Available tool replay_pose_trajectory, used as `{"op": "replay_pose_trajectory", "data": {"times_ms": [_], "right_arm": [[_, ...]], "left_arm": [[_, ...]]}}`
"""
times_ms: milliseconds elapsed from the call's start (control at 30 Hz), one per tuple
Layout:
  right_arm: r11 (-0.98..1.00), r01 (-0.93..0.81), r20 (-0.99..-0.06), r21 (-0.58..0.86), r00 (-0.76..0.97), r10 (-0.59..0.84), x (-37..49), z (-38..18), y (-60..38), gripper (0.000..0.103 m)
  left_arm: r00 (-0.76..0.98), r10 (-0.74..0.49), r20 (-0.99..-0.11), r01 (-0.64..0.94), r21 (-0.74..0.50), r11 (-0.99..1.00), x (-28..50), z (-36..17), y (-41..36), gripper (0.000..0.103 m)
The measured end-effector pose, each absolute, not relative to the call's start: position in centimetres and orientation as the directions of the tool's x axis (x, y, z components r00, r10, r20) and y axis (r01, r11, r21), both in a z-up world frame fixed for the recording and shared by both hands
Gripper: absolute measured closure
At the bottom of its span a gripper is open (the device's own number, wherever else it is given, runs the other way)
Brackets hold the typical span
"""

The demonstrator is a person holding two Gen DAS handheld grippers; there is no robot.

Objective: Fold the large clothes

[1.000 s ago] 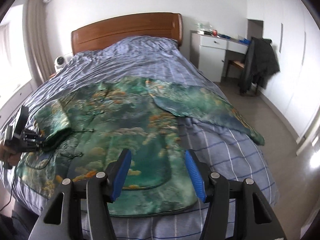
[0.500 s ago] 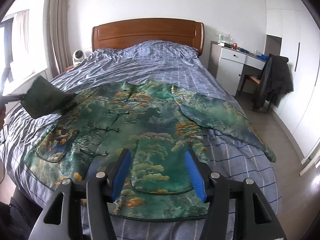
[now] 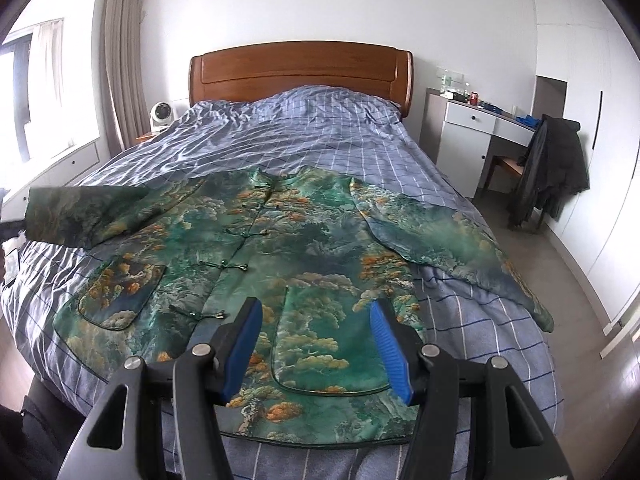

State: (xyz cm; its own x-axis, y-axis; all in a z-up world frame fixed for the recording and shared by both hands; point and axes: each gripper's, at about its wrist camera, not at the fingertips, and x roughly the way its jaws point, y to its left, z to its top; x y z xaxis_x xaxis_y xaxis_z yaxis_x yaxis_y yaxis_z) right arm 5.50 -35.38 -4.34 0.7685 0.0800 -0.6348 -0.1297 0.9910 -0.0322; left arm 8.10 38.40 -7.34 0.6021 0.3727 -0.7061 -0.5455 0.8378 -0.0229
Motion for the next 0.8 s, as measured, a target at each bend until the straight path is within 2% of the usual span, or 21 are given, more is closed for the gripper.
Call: {"op": "replay_pose_trajectory", "data": {"times_ms": [100,167,233,300,367,500,633,800], "right_arm": [[0.993,-0.114,-0.639,-0.03,0.766,0.069,5.7,-4.6,-35.6,0.038],[0.994,-0.108,-0.638,-0.028,0.767,0.065,5.8,-4.7,-35.7,0.038],[0.994,-0.107,-0.642,-0.035,0.765,0.06,5.9,-4.7,-35.5,0.038],[0.994,-0.102,-0.649,-0.044,0.759,0.049,6.1,-4.9,-35.4,0.029],[0.994,-0.097,-0.658,-0.047,0.752,0.043,6.1,-5.0,-35.4,0.024],[0.994,-0.101,-0.66,-0.047,0.75,0.045,6.1,-5.0,-35.5,0.024],[0.994,-0.099,-0.654,-0.053,0.756,0.04,5.9,-4.8,-35.5,0.024],[0.995,-0.09,-0.651,-0.049,0.759,0.036,5.9,-4.7,-35.6,0.024]], "left_arm": [[0.607,0.391,-0.692,-0.564,-0.029,0.825,6.8,-7.8,36.4,0.012],[0.619,0.383,-0.685,-0.564,-0.05,0.824,6.2,-7.9,35.1,0.005],[0.635,0.355,-0.686,-0.548,-0.076,0.833,6.2,-7.9,34.0,0.004],[0.646,0.338,-0.685,-0.529,-0.081,0.845,6.1,-7.7,33.0,0.003],[0.626,0.372,-0.686,-0.556,-0.058,0.829,6.2,-7.8,33.0,0.002],[0.576,0.408,-0.708,-0.619,-0.052,0.784,6.7,-8.3,35.6,0.003],[0.527,0.533,-0.662,-0.707,0.008,0.708,5.0,-7.2,38.0,0.002],[0.533,0.543,-0.649,-0.724,-0.018,0.69,2.3,-6.6,38.1,0.002]]}}
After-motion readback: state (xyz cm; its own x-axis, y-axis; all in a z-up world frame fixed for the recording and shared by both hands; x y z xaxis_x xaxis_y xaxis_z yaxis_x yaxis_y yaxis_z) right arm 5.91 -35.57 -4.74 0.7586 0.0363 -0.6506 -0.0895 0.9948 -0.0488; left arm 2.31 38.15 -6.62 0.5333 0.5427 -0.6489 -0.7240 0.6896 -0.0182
